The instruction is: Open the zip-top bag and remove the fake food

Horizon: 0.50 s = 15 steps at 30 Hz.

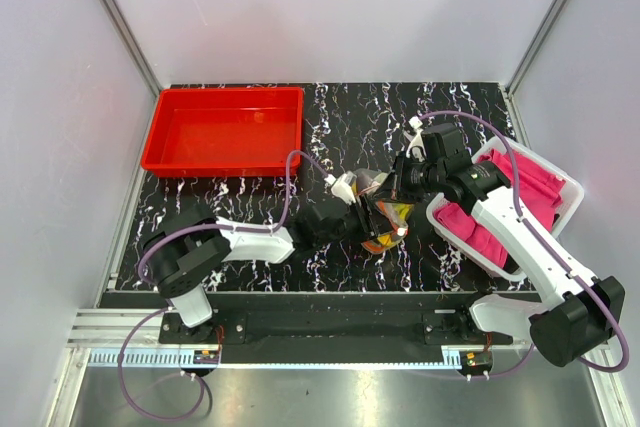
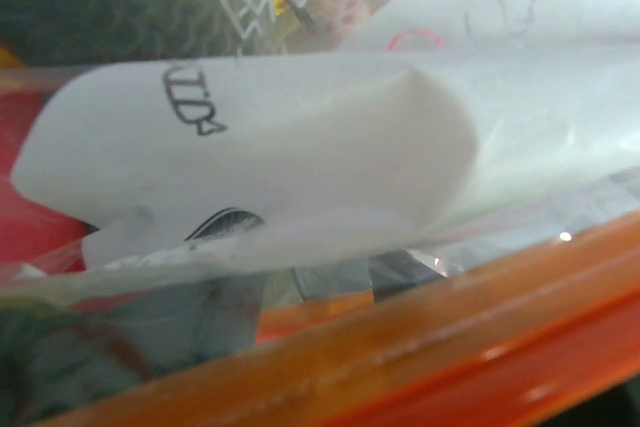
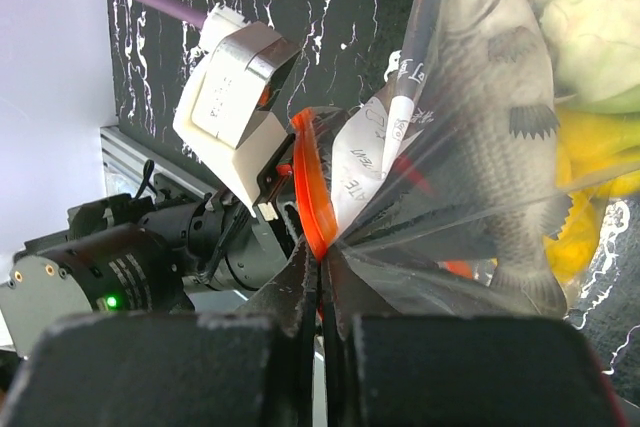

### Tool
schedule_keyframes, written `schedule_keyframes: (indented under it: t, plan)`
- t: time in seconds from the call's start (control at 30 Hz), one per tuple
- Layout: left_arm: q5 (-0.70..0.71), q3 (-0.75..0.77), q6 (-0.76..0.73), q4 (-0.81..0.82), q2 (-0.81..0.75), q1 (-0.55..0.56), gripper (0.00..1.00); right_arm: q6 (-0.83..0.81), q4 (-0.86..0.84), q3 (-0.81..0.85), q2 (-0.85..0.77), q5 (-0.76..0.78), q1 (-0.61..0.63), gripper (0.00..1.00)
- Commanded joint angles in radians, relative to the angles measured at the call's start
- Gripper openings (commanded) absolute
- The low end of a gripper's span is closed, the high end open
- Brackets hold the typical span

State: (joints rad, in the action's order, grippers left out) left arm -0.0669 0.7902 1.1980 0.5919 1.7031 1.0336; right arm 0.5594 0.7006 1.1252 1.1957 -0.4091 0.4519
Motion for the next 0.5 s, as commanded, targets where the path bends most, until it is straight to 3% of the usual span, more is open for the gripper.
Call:
schedule_keyframes:
  t: [0.0,0.13,0.37,0.47]
  plan:
    - [0.191,0.012,0.015,-0.116,-0.037,0.019,0.5,0.008,-0.043,0.012,-0.053,-0.014,0.01,0.0]
    - [0.281,-0.029,0.071,-0.11,-0.078,0.025,0.47,0.004,-0.036,0.019,-0.058,0.003,0.01,0.0]
    - [0.349,0.007,0.097,-0.242,-0.1,0.025,0.4,-0.001,-0.023,0.025,-0.064,0.009,0.008,0.0]
    - [0.349,-0.011,0.095,-0.169,-0.097,0.019,0.44,-0.001,-0.023,0.016,-0.071,0.003,0.01,0.0]
